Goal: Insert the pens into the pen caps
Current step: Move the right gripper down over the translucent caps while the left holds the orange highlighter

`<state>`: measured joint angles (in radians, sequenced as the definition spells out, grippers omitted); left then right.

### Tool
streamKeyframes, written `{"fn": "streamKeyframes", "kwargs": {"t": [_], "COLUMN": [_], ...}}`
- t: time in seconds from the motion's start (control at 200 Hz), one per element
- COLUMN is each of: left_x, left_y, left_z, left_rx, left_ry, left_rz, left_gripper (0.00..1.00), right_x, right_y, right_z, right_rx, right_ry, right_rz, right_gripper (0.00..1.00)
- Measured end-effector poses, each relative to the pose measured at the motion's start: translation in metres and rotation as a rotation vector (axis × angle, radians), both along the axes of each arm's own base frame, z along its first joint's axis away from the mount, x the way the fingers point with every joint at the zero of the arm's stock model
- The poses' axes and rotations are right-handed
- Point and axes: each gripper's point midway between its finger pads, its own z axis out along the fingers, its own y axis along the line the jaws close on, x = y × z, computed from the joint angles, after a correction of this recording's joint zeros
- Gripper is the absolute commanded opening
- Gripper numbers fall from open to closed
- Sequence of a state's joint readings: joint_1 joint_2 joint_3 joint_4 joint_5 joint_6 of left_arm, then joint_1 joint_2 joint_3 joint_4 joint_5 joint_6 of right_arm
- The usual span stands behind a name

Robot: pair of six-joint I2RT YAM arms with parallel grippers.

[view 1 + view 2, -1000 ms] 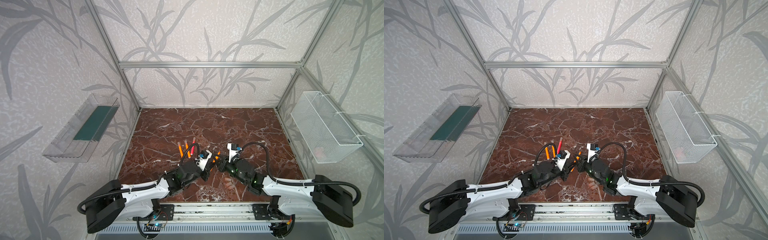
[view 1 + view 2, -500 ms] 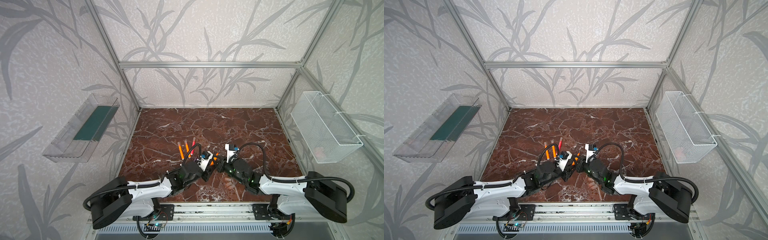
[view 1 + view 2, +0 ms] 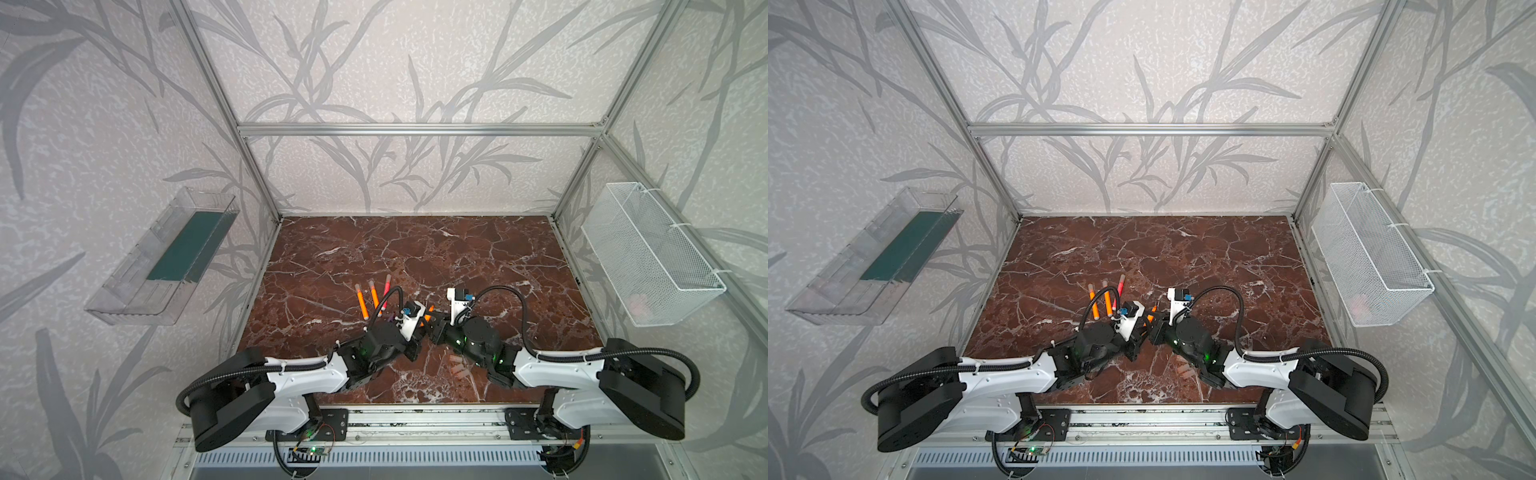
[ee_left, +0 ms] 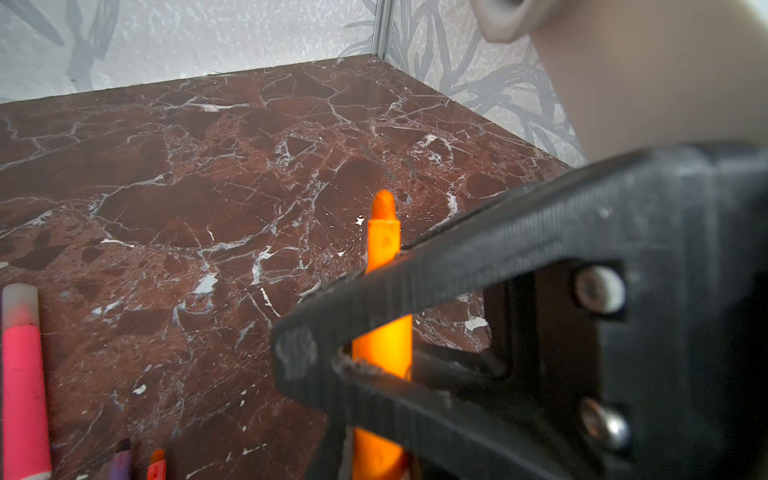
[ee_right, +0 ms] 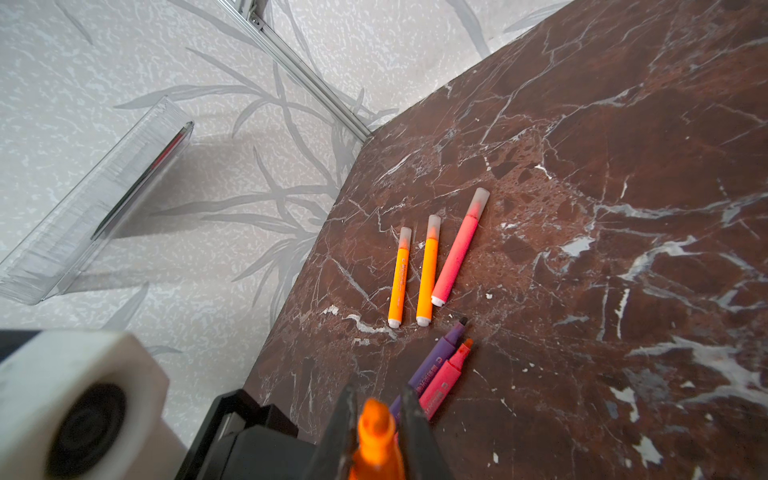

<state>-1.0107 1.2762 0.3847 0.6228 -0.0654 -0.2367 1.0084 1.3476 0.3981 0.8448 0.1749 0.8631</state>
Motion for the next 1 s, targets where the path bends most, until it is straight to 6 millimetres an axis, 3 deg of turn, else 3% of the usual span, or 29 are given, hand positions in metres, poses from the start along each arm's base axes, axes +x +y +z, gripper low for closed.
{"fn": "streamKeyframes", "kwargs": {"t": [0.075,0.165,0.34,0.46,0.54,0.835,1.0], "left_x": [0.004,0.012,0.028,0.02,0.016,0.012,0.01], "left_y": [0.003,0.011,0.053,0.074,0.084,0.09,0.092], "left_z": [0.002,0.004,0.004,-0.012,-0.023,-0.031,-0.024], "left_rx": [-0.001,-0.011,-0.011,0.02,0.062,0.064,0.035], "left_ry": [-0.01,-0.018,-0.025,-0.002,0.028,0.06,0.055], "left_rz": [0.024,0.07,0.225,0.267,0.285,0.301,0.3], "left_gripper": [0.0,0.0,0.0,0.0,0.0,0.0,0.0], "right_x": [0.0,0.001,-0.003,-0.008,-0.014,-0.038,-0.051], "right_y": [0.0,-0.002,-0.02,-0.039,-0.052,-0.09,-0.104], "right_z": [0.0,0.002,0.012,0.017,0.004,-0.056,-0.081], "right_rx": [-0.006,-0.036,-0.165,-0.246,-0.324,-0.589,-0.686], "right_ry": [0.001,-0.005,0.001,0.001,0.032,0.193,0.282], "right_rz": [0.0,-0.007,-0.029,-0.049,-0.055,-0.031,-0.014], "right_gripper": [0.56,0.66,0.67,0.67,0.66,0.58,0.53]}}
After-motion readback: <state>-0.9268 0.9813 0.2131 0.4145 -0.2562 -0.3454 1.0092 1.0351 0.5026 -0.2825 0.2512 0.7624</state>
